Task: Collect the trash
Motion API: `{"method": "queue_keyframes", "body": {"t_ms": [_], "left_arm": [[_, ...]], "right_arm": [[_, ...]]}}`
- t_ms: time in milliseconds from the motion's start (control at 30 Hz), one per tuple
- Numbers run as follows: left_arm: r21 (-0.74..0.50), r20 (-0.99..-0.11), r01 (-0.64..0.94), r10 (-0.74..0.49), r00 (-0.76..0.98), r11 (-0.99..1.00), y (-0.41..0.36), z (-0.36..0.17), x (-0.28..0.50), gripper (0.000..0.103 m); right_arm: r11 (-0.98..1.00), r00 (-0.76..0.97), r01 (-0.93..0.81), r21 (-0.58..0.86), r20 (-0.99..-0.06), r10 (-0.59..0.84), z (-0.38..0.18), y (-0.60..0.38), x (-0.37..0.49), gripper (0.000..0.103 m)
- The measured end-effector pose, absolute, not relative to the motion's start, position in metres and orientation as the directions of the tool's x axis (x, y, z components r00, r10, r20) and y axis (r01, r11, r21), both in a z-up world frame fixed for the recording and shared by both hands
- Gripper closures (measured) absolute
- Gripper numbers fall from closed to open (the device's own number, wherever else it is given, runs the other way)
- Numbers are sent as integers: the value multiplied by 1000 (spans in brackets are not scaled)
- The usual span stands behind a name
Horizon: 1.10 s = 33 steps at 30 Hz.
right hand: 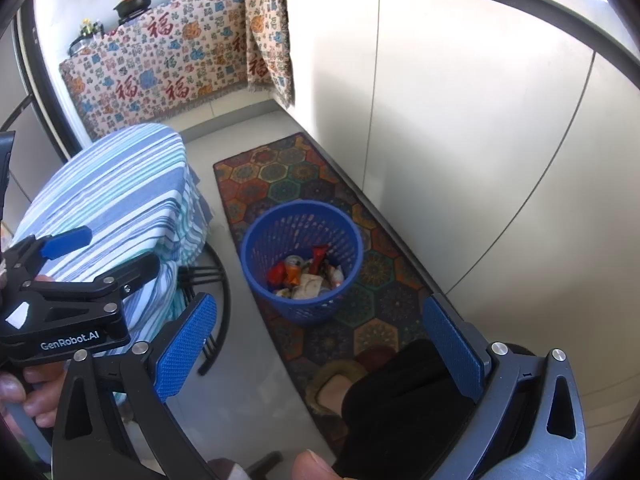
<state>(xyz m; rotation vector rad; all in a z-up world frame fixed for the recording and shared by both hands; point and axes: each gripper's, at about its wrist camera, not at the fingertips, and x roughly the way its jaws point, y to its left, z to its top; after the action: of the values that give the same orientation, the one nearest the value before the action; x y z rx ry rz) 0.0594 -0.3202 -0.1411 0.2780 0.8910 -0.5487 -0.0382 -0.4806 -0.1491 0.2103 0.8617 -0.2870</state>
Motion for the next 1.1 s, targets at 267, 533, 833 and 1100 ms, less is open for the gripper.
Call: {"method": "queue_keyframes", "body": {"t_ms": [267, 533, 833, 1100], "left_arm": [[4, -799, 562, -335, 500, 827, -322, -143, 60, 0], [2, -799, 561, -336, 499, 828, -323, -143, 60, 0], [-1, -802, 566, -339, 491, 824, -328, -146, 58, 0], [0, -804, 569, -338, 489, 822, -330, -146, 58, 0]], "right_arm": [[941, 616, 332, 68, -771, -162, -150, -480, -39, 0], [941, 618, 331, 68, -769, -161, -152, -479, -39, 0], [941, 618, 330, 70, -770, -160, -152, -479, -39, 0], [940, 616, 333, 70, -771, -160, -151, -479, -39, 0]]}}
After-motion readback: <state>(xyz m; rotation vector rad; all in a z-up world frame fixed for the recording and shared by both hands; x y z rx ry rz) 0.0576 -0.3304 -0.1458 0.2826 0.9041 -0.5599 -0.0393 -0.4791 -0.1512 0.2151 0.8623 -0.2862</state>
